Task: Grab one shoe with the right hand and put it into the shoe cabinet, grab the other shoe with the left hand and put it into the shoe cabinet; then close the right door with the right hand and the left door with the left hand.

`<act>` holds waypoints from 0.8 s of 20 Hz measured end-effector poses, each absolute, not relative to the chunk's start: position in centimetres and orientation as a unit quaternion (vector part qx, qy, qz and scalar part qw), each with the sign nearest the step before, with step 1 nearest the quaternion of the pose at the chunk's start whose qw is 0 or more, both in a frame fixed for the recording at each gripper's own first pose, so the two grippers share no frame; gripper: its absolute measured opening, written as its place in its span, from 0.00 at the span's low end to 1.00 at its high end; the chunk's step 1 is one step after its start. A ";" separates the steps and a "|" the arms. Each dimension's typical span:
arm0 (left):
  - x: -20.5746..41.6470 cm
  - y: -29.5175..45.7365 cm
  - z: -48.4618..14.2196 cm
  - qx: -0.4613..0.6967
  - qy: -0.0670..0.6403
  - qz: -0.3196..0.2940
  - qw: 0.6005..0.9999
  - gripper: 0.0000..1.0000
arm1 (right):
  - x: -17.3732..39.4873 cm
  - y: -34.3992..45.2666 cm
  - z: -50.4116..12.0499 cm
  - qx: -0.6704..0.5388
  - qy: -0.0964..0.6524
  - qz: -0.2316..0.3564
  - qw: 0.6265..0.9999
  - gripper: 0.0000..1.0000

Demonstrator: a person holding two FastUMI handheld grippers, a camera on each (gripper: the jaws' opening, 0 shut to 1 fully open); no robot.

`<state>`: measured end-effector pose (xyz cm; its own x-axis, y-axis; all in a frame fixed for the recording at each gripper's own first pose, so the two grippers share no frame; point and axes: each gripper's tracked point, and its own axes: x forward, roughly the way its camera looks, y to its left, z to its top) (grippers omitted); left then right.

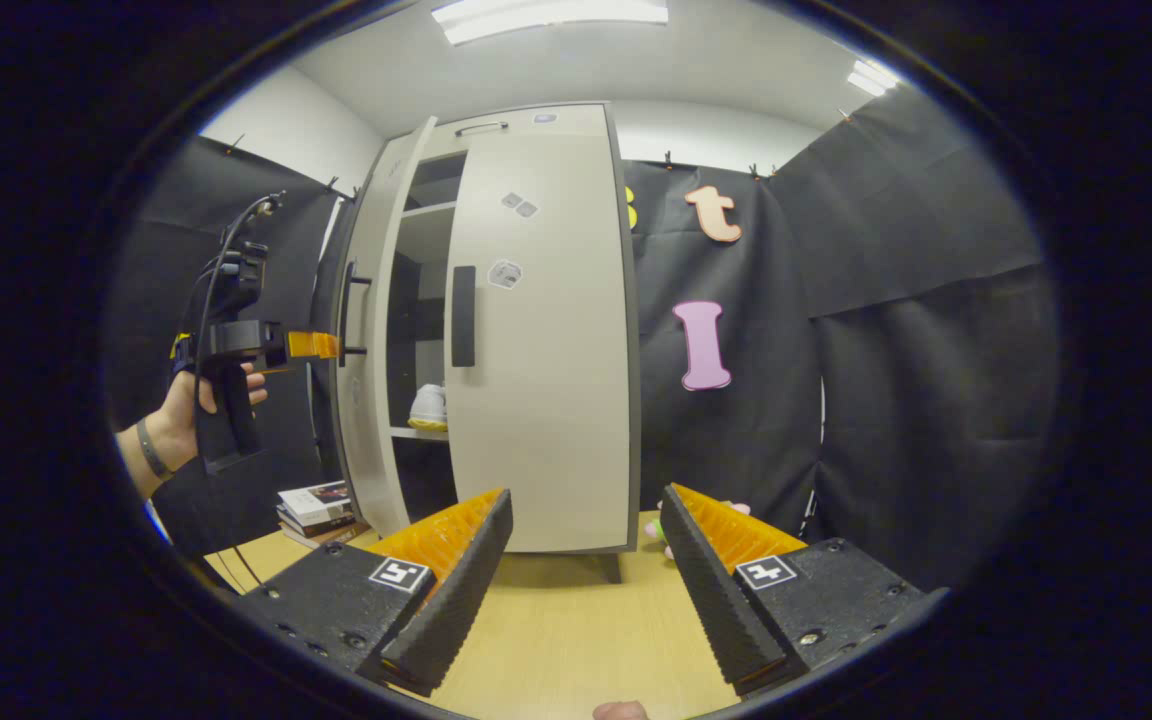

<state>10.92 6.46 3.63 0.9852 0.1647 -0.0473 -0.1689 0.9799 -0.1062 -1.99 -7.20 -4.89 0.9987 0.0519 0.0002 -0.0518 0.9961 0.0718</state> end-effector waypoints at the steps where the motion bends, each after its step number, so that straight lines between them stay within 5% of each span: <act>1: 10.6 6.3 3.1 -0.053 0.021 0.083 0.995 0.93 | -1.9 -7.3 -5.1 0.039 0.004 0.024 0.999 0.96; 16: -2.1 -4.4 -4.9 -0.039 0.057 -0.003 0.998 0.94 | -1.2 -3.3 -5.7 0.055 0.010 0.055 0.997 0.97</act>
<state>-2.07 -4.41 -4.87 0.9934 -0.0110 -0.1143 0.0021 0.9970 -0.0776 -1.20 -3.30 -5.69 0.9938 0.1099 -0.0135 -0.1078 0.9879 0.1114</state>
